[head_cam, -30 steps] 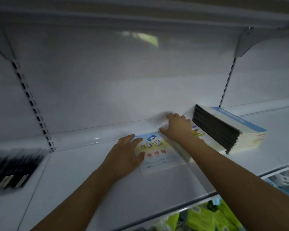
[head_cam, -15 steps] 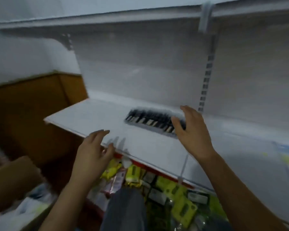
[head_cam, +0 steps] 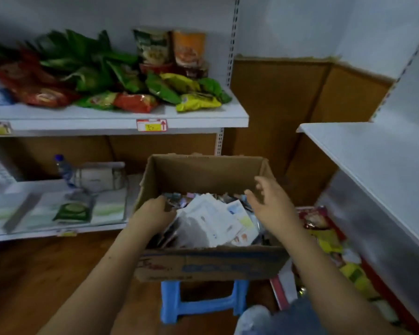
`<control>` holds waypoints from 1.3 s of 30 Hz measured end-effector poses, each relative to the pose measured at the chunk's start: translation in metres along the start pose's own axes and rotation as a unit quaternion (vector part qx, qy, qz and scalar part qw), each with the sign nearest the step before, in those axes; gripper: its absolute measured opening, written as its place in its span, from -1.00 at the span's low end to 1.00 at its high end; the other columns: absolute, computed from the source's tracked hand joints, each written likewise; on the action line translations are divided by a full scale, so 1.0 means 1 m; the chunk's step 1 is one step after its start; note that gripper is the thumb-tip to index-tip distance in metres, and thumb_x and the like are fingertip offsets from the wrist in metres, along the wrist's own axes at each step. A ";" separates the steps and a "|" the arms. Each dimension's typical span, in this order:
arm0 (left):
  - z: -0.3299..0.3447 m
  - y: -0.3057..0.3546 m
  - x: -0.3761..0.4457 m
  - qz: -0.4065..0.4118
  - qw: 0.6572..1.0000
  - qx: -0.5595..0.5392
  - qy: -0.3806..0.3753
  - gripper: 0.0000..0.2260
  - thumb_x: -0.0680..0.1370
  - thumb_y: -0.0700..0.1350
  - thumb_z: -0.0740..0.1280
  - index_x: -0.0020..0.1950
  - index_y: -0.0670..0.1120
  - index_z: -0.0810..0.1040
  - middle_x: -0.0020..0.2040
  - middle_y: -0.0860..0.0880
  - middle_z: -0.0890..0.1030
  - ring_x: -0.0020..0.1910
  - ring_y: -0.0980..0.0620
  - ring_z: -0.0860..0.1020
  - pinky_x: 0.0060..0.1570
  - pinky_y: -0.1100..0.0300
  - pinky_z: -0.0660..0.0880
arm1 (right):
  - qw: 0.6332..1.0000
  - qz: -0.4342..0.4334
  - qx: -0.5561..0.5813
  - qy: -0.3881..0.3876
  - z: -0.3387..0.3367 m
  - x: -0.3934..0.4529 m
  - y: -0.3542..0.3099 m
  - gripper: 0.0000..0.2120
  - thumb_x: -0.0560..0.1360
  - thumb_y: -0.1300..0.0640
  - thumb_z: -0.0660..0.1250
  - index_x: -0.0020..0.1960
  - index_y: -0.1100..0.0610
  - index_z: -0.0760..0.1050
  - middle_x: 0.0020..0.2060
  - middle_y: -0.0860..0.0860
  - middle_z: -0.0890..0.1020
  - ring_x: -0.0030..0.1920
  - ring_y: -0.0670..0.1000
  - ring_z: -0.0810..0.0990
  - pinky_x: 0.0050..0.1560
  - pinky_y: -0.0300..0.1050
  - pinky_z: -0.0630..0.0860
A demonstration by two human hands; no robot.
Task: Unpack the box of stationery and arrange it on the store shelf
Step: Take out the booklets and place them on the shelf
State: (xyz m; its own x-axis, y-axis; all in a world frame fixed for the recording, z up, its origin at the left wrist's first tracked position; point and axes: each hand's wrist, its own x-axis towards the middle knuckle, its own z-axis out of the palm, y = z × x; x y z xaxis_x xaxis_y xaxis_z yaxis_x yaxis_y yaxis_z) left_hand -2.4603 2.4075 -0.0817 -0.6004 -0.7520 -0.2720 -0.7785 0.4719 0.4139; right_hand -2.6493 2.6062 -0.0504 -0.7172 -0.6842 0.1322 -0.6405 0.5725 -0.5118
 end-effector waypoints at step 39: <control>-0.013 0.018 0.115 0.203 0.976 -0.074 -0.028 -0.84 0.47 0.13 0.46 -0.05 0.08 0.66 -0.17 0.10 0.67 -0.14 0.08 0.61 -0.06 -0.04 0.57 | 0.977 0.092 0.171 -0.089 0.045 0.078 -0.008 -0.76 0.51 -0.03 0.40 0.15 -0.02 0.53 -0.07 -0.08 0.63 -0.14 -0.04 0.63 -0.17 -0.09 0.61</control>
State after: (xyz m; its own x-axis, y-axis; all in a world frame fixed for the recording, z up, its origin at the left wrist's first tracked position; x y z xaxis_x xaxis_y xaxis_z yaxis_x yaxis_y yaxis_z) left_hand -2.5410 2.3236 -0.0941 -0.8662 -0.4885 -0.1052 -0.4421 0.6511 0.6169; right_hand -2.6882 2.5279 -0.0739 -0.7324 -0.6697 -0.1226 -0.3548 0.5291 -0.7708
